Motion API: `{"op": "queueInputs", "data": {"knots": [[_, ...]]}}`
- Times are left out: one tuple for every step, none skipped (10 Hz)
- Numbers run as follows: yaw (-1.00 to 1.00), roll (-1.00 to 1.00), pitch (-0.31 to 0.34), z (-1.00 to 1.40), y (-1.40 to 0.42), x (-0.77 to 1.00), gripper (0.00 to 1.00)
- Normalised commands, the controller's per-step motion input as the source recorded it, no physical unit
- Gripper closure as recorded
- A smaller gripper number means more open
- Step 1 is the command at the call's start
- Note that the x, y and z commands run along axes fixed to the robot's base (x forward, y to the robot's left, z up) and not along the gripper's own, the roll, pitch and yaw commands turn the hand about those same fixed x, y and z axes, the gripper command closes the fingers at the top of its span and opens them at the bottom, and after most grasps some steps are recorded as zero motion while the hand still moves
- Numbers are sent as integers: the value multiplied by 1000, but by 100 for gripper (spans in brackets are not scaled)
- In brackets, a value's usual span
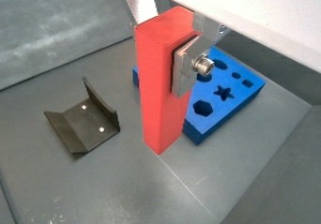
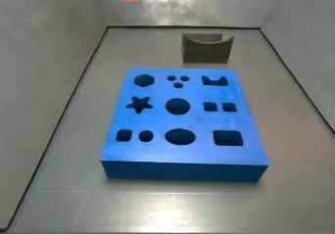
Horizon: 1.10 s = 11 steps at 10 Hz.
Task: Pick up the rectangle object. Move up. Move to above the board. Insert the rectangle object.
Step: Move to above the board.
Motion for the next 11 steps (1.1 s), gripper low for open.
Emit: {"op": "queueInputs", "data": {"knots": [[19,76,79,974,-21,-13,100],[22,78,76,793,-17,-3,100],[23,80,78,703,-17,-2,100],[24,82,79,520,-15,-3,100],[22,78,76,384,-13,-1,100],[21,74,74,205,-9,0,100],[-464,291,227,-93,-1000,371,100],[-451,284,212,-110,-1000,376,100],[-253,204,186,-108,-1000,410,100],[-106,74,148,-103,-1000,417,100],[-67,40,128,-98,-1000,411,100]]}}
